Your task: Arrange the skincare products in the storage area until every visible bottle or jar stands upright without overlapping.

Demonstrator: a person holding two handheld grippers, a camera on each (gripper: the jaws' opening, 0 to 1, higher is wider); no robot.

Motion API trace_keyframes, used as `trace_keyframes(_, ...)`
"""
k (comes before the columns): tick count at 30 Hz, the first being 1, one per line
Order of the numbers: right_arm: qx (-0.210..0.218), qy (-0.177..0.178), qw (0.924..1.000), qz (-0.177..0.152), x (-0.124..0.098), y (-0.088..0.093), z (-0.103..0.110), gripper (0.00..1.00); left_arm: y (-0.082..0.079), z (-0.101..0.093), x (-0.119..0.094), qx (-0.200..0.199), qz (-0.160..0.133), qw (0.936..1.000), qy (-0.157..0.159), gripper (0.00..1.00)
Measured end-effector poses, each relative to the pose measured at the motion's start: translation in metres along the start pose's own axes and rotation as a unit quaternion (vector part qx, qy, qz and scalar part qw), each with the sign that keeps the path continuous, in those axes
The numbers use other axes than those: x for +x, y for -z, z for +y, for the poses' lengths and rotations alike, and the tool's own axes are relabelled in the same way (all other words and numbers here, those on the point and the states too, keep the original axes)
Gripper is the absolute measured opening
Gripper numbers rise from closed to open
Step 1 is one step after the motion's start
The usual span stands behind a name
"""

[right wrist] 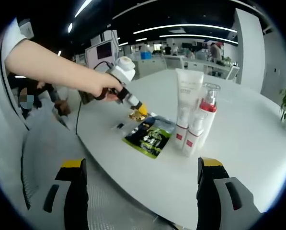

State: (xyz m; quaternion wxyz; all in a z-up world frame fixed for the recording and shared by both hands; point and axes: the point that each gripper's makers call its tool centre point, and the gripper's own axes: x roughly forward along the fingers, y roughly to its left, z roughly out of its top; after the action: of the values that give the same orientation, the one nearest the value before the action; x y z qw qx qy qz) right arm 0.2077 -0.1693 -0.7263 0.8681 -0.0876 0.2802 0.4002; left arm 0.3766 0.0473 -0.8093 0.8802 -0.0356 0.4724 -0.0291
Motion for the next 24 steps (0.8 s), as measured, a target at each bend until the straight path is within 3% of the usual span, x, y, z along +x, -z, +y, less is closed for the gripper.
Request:
trace_keyframes(9,0.010,0.011,0.9999,-0.001,-0.002,0.000,-0.005,0.97,-0.018,-0.004,-0.029,0.011,-0.069,0.9968,0.038,0.58)
trace_keyframes(14,0.012,0.010,0.9999,-0.002,-0.002,0.001,-0.004,0.97,-0.006,-0.008,-0.054,0.019,-0.097,0.9926,0.072,0.65)
trace_keyframes(19,0.000,0.009,0.9999,0.005,-0.002,0.003,-0.002,0.97,0.031,0.002,-0.085,0.014,-0.107,0.9904,0.086,0.68)
trace_keyframes(22,-0.003,0.006,0.9999,0.010,-0.001,0.004,0.000,0.97,0.034,0.012,-0.092,0.023,-0.119,0.9881,0.095,0.74)
trace_keyframes(24,-0.002,0.009,0.9999,0.010,-0.001,0.004,-0.002,0.97,0.031,0.017,-0.099,0.022,-0.147,0.9832,0.106,0.77)
